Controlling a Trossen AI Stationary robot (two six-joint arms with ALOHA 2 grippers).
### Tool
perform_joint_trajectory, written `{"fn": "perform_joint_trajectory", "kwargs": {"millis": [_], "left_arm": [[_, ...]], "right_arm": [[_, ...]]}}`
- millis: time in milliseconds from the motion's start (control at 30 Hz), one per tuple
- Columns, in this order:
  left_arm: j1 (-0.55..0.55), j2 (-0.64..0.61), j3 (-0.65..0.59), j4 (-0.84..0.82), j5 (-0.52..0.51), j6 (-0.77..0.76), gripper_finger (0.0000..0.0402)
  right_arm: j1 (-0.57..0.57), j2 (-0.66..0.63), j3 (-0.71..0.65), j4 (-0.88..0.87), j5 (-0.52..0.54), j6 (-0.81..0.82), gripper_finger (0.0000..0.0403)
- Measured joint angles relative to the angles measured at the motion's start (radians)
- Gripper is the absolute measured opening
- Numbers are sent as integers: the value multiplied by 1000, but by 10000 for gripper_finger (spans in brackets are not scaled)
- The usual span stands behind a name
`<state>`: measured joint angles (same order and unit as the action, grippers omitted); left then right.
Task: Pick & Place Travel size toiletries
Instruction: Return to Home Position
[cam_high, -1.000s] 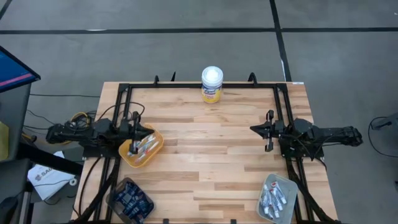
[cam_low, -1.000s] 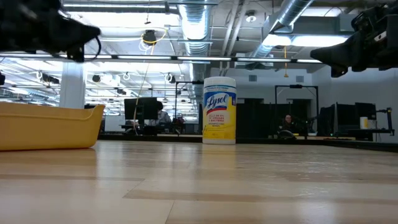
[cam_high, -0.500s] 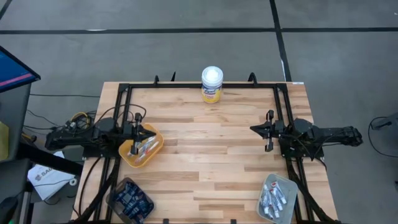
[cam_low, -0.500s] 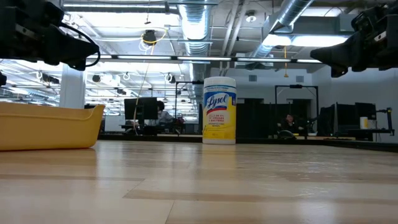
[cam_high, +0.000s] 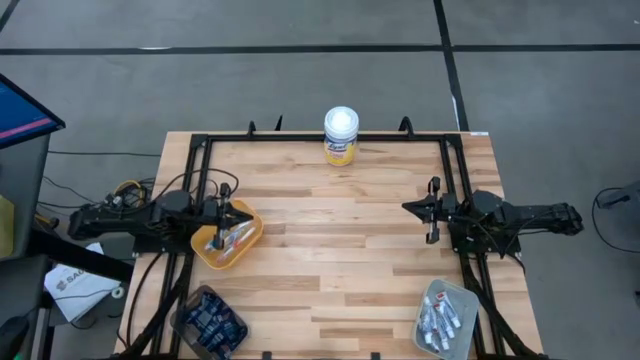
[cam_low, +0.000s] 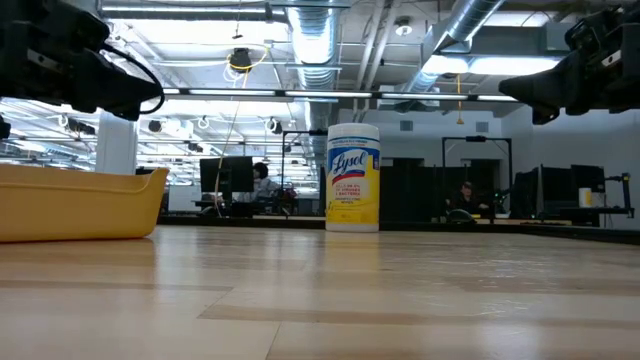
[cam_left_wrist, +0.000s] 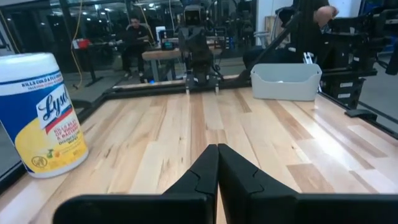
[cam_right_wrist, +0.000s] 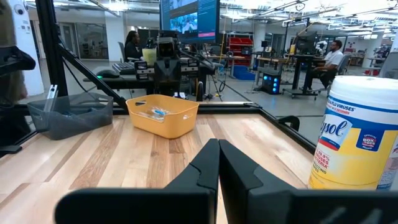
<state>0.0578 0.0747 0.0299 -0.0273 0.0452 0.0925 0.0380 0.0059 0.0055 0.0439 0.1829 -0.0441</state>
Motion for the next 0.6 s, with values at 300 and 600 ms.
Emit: {"fn": "perform_joint_trajectory", "kwargs": {"millis": [300,600], "left_arm": [[0,53,0,8,4,0,0],[0,85,0,14,3,0,0]], "right_arm": [[0,0,0,0,0,0,0],[0,0,0,0,0,0,0]]}}
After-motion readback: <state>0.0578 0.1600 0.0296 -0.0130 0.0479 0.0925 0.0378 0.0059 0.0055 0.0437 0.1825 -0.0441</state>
